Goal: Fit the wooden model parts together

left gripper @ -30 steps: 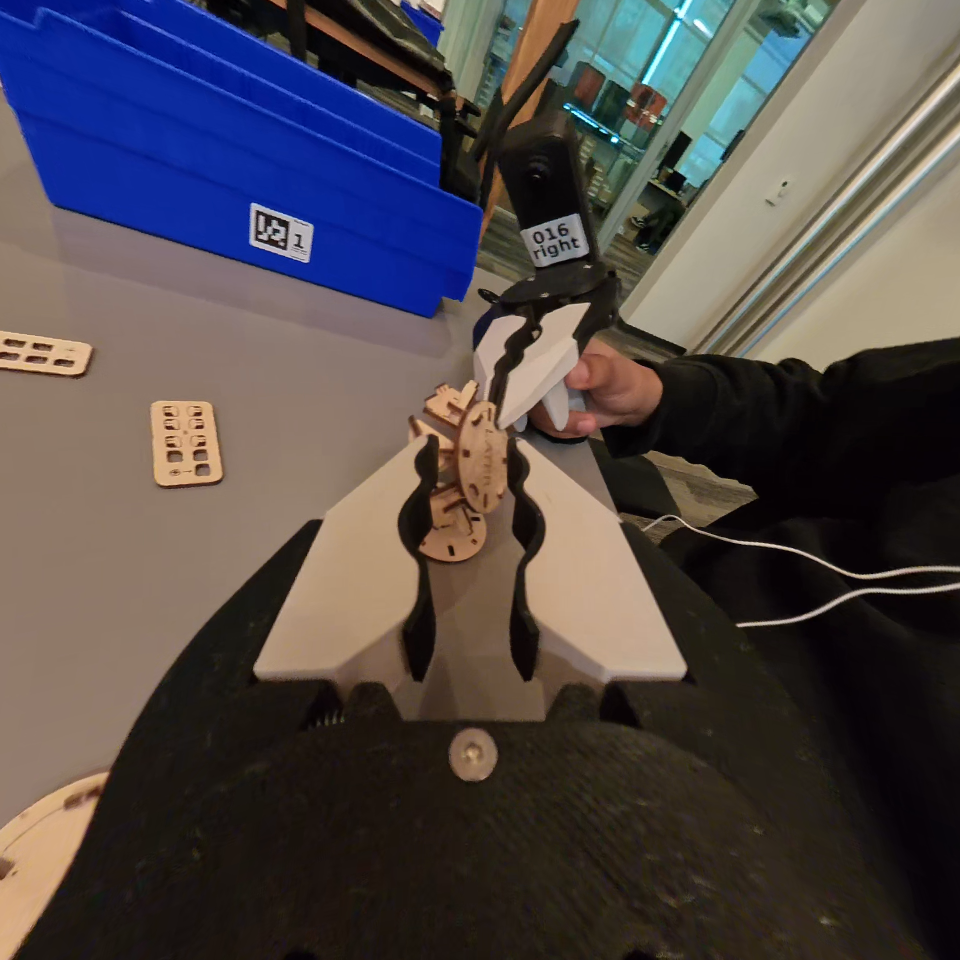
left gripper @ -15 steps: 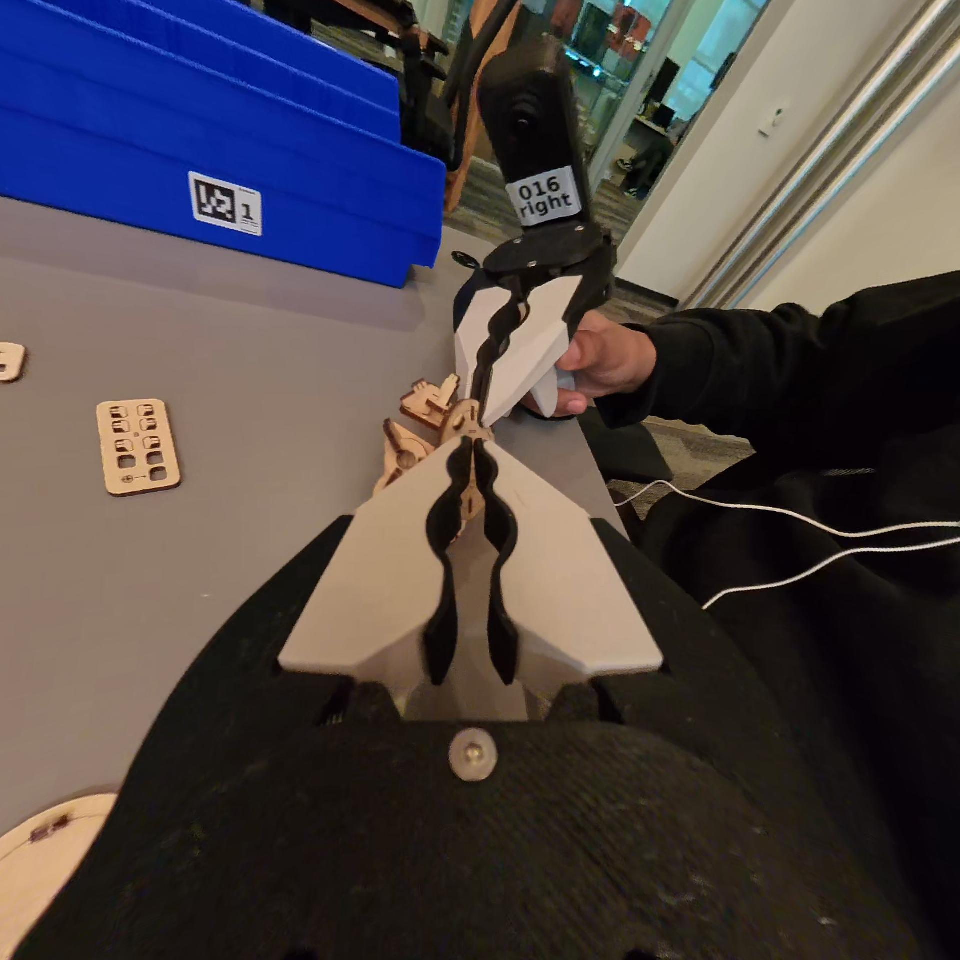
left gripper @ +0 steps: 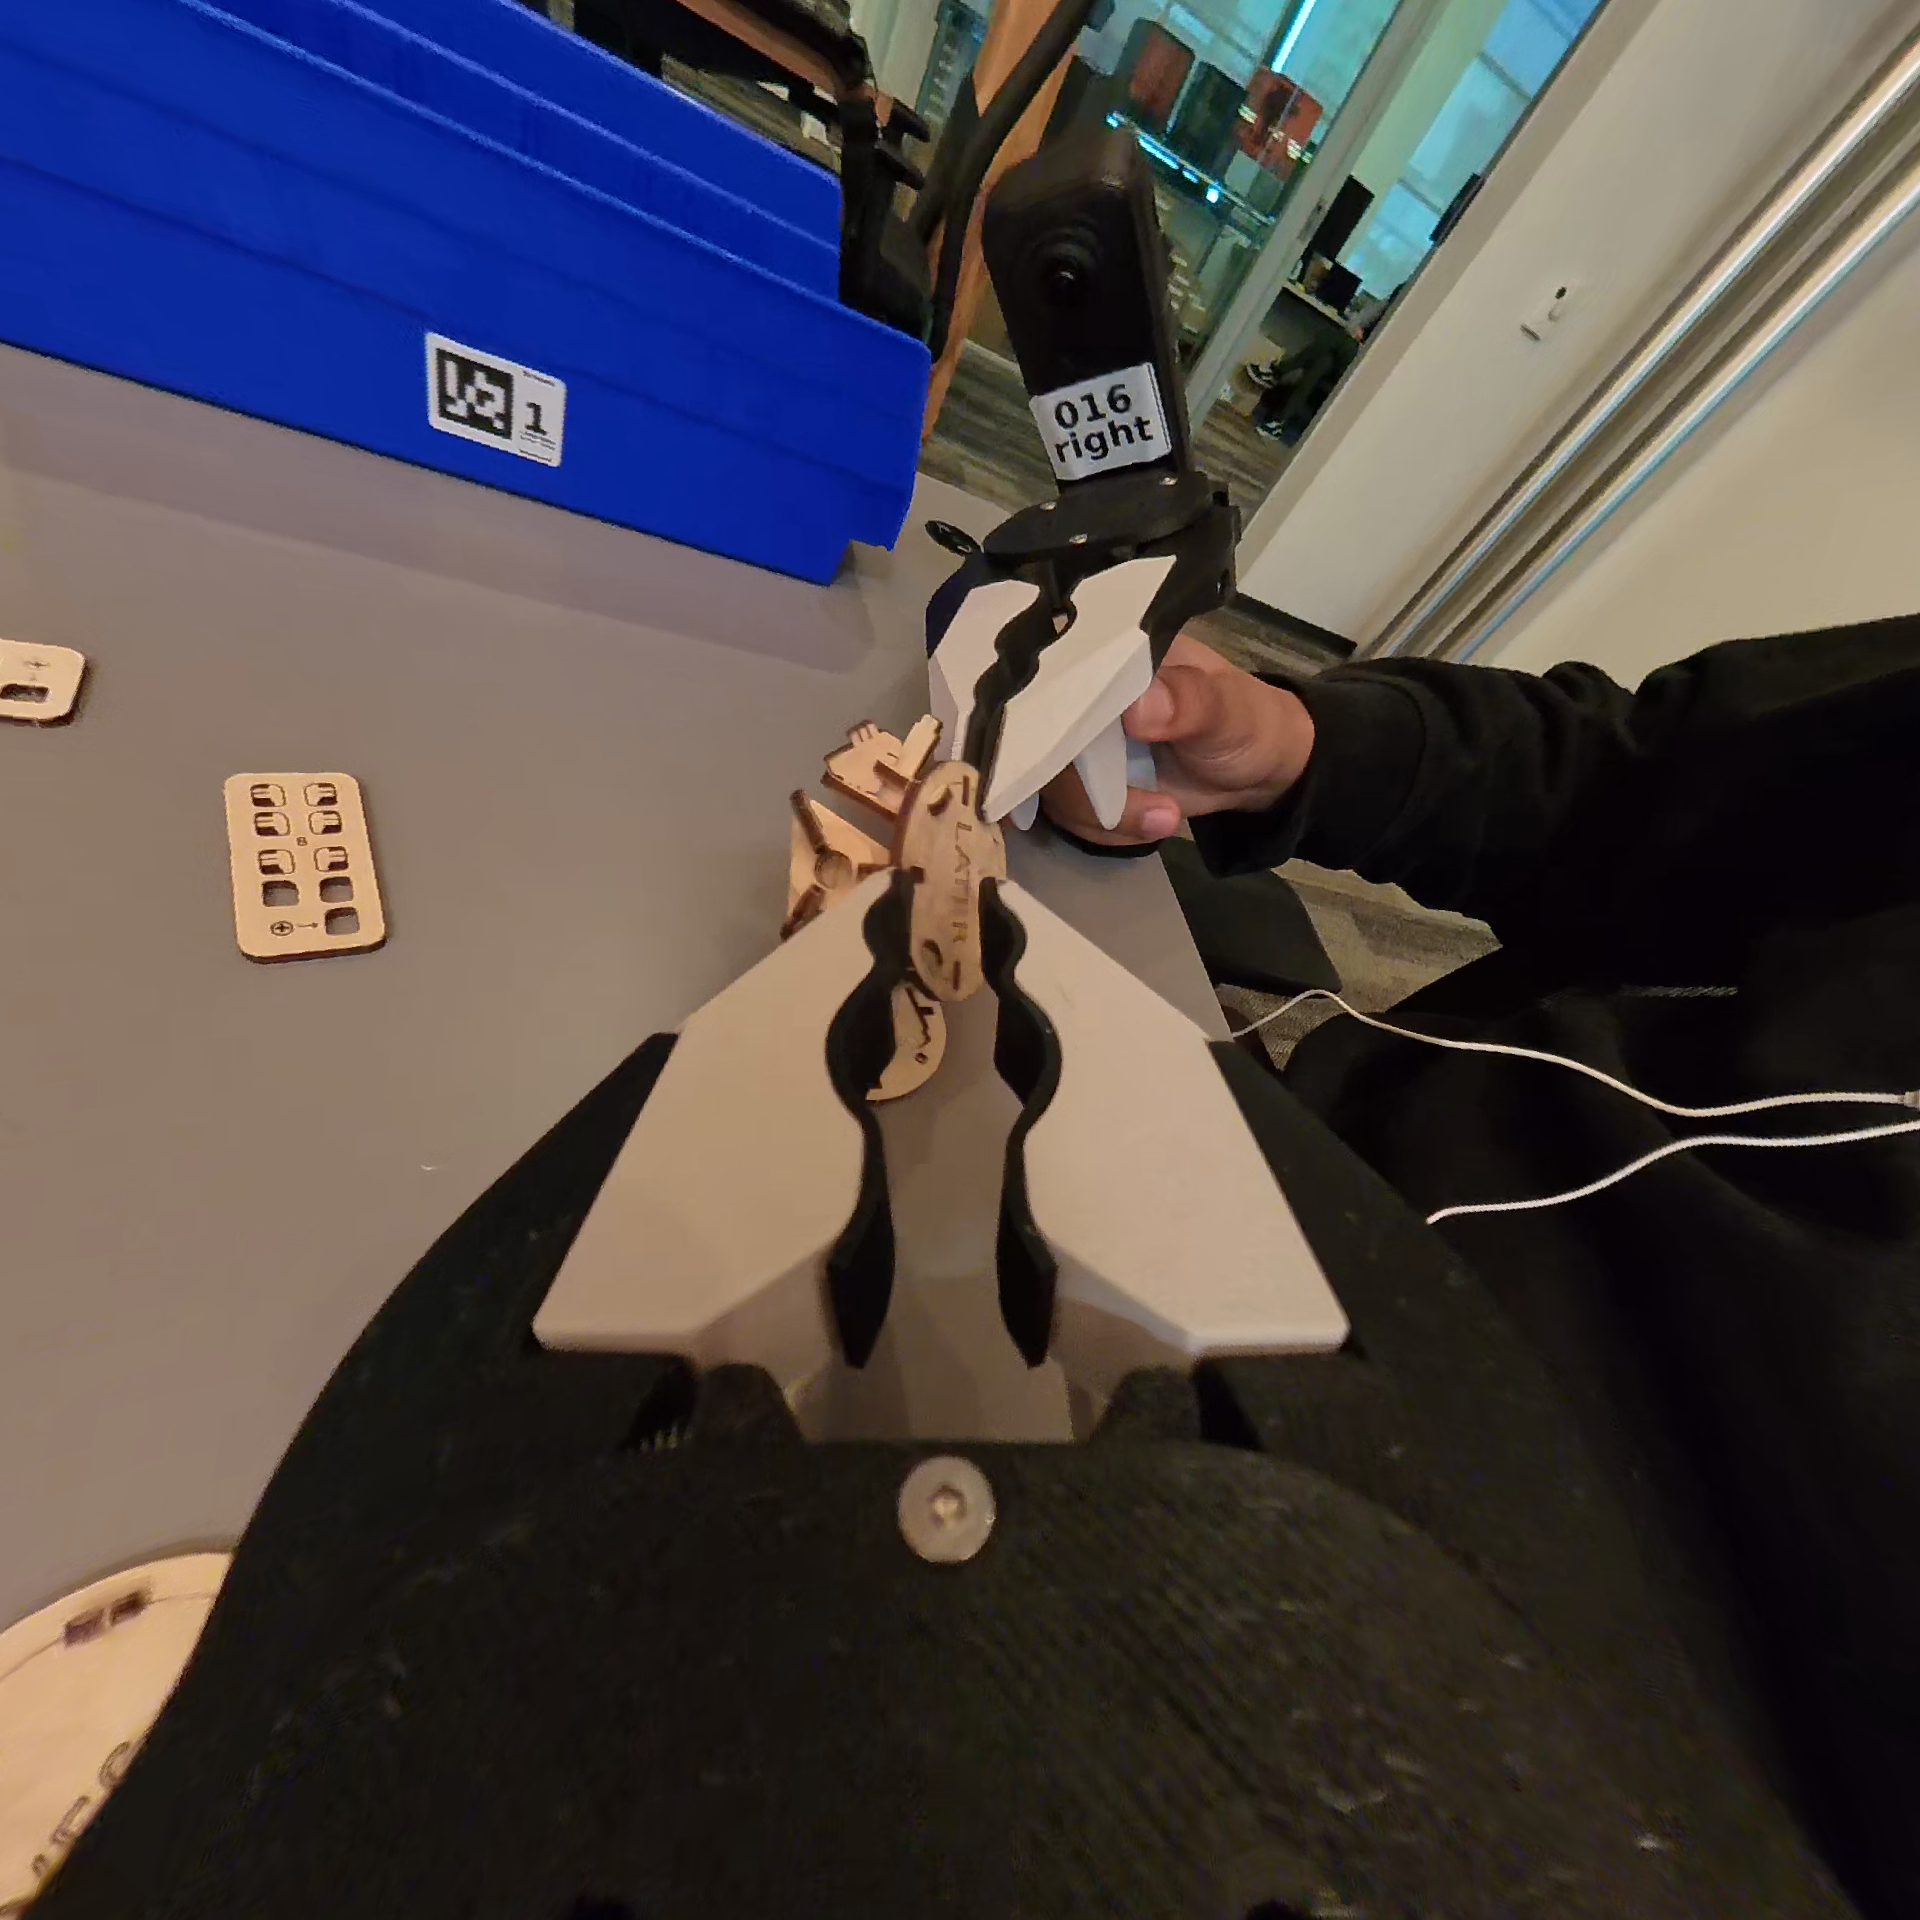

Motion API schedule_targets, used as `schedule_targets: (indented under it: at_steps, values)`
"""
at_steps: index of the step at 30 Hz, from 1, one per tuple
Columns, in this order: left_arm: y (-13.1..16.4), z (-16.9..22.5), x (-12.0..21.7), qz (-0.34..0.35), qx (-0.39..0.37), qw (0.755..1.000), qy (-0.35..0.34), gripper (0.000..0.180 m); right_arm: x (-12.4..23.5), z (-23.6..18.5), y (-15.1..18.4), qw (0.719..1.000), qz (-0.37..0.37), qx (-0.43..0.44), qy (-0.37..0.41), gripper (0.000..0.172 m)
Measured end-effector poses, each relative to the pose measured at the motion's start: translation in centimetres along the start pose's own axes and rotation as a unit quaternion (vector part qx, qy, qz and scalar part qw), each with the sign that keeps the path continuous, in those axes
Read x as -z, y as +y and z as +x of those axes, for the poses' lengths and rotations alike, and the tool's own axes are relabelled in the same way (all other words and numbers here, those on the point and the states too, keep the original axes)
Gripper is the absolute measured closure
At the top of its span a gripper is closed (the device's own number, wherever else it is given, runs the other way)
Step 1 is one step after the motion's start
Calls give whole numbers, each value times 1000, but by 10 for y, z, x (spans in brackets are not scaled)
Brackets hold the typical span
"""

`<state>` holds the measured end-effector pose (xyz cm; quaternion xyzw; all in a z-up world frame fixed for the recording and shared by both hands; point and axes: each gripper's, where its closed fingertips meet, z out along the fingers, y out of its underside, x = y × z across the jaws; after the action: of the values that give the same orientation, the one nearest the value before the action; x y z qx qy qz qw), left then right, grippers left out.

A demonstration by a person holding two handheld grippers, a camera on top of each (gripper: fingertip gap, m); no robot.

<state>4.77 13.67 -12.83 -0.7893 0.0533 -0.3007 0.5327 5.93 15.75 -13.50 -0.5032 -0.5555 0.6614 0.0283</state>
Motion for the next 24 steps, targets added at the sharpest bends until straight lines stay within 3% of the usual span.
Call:
schedule_targets:
  at_steps: [11, 19, 24]
  values:
    - [9, -2, -5, -19, 20, 1000, 8, 178, -2, -6, 0, 1000, -4, 18, -10, 172]
    - [-3, 8, 1, 22, 57, 996, 63, 180, 1, -7, -6, 999, 14, 20, -21, 169]
    - [-12, -1, 12, 50, 43, 997, 34, 180, 5, 1, 2, 995, -24, 90, 41, 158]
